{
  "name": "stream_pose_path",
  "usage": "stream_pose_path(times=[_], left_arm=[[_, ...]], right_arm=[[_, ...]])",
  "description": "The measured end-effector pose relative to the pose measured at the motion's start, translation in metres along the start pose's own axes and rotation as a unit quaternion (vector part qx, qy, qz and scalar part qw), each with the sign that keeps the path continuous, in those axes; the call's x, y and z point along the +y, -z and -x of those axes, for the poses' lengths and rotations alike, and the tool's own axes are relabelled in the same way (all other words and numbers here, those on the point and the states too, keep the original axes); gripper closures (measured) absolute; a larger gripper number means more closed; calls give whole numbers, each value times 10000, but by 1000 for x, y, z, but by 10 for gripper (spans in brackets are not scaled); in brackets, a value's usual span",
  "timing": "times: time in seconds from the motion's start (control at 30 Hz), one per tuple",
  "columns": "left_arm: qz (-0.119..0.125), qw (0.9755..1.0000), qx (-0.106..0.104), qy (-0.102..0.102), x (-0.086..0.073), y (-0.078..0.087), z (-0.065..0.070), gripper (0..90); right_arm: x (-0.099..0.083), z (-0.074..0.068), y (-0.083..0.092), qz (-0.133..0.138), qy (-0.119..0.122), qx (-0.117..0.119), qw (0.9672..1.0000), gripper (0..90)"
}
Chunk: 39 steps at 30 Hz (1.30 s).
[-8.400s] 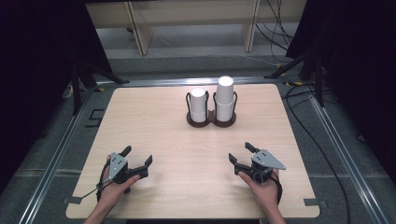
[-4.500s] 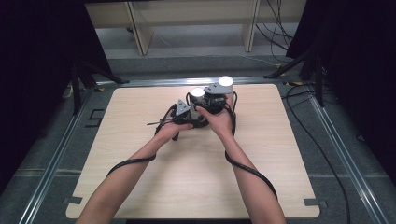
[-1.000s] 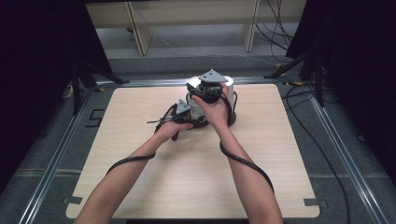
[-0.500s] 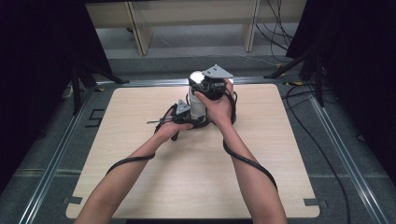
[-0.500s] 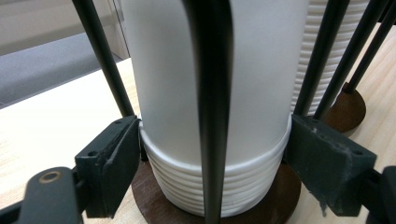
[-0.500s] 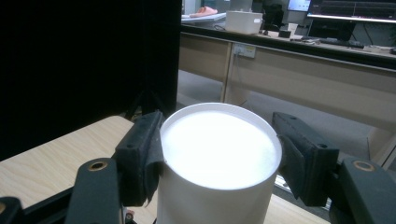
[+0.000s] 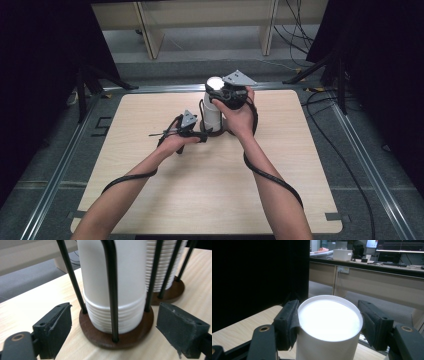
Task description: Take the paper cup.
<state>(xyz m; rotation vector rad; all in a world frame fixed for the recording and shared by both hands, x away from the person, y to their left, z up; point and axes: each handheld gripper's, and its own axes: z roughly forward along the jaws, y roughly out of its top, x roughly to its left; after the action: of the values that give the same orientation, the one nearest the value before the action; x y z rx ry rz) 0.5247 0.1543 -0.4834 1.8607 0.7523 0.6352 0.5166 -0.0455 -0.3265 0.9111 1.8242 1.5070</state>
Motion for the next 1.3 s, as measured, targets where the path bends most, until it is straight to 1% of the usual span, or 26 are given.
stream_pose_path(times=[0.07, 0.1, 0.13, 0.17, 0.2, 0.23, 0.3, 0.33, 0.4, 0.43, 0.53, 0.6, 0.63, 0.77, 0.8, 0.87, 0.93, 0.97, 1.0, 1.03, 1.07, 1.13, 1.17, 1.23, 1.27, 1.3], left_arm=[[31, 10000, -9, -66, 0, 8, 1, 110], [53, 9999, -1, -95, 0, 12, 2, 109], [74, 9999, -3, -141, 0, 15, 3, 108], [99, 9998, -10, -174, 0, 21, 4, 106], [164, 9997, -37, -164, -1, 24, 5, 104], [259, 9995, -52, -177, 0, 28, 7, 103], [302, 9993, -43, -232, -1, 36, 9, 102], [283, 9993, -31, -231, -1, 40, 11, 103], [316, 9991, -70, -262, -2, 49, 14, 103], [329, 9991, -73, -243, -2, 53, 16, 102], [388, 9989, -84, -250, -2, 64, 19, 103], [455, 9987, -122, -187, -2, 73, 21, 105], [539, 9984, -119, -148, -3, 76, 22, 106], [576, 9981, -131, -182, -5, 88, 26, 109], [568, 9981, -154, -179, -6, 91, 28, 109], [640, 9978, -144, -139, -8, 96, 30, 110], [697, 9974, -144, -121, -9, 100, 31, 110], [685, 9975, -128, -120, -9, 102, 31, 111], [710, 9974, -125, -98, -9, 103, 32, 111], [746, 9971, -106, -66, -9, 106, 33, 111], [788, 9968, -103, -38, -9, 107, 33, 111], [842, 9964, -103, -59, -10, 112, 35, 111], [877, 9961, -58, -24, -10, 115, 35, 113], [944, 9955, -36, 30, -10, 120, 35, 113], [946, 9955, -34, 26, -12, 122, 37, 113], [951, 9955, -40, -28, -13, 124, 38, 113]], right_arm=[[-1, -1, 4, -21, -95, 25, 9999, 364], [-2, -1, 5, 21, -31, 50, 10000, 364], [-2, -1, 7, 1, -31, 69, 10000, 364], [-2, 0, 8, 54, 24, 43, 10000, 364], [-3, -1, 10, 76, -69, 117, 9999, 364], [-3, -1, 13, 28, -76, 115, 9999, 364], [-3, -1, 14, 17, -75, 117, 9999, 363], [-3, -2, 16, 74, -87, 164, 9998, 364], [-4, -2, 20, 48, -92, 166, 9998, 363], [-5, -3, 22, 28, -159, 202, 9997, 363], [-7, -3, 24, 67, -71, 205, 9997, 363], [-9, -6, 30, 43, -101, 231, 9997, 363], [-10, -6, 31, 37, -79, 236, 9997, 363], [-12, -6, 38, 21, -116, 212, 9997, 363], [-13, -6, 42, 111, -105, 253, 9996, 363], [-13, -4, 45, 108, -60, 210, 9997, 363], [-15, -3, 53, 67, -117, 217, 9997, 363], [-16, -2, 55, 95, -52, 187, 9998, 363], [-16, -2, 55, 95, -52, 187, 9998, 363], [-17, -3, 57, 92, -102, 202, 9997, 363], [-19, -3, 62, 99, -25, 195, 9998, 363], [-20, -4, 64, 49, -21, 190, 9998, 363], [-22, -6, 69, 23, -20, 213, 9998, 363], [-23, -6, 71, 47, -3, 206, 9998, 363], [-25, -6, 73, 65, 30, 191, 9998, 363], [-26, -7, 75, 25, 16, 241, 9997, 363]])
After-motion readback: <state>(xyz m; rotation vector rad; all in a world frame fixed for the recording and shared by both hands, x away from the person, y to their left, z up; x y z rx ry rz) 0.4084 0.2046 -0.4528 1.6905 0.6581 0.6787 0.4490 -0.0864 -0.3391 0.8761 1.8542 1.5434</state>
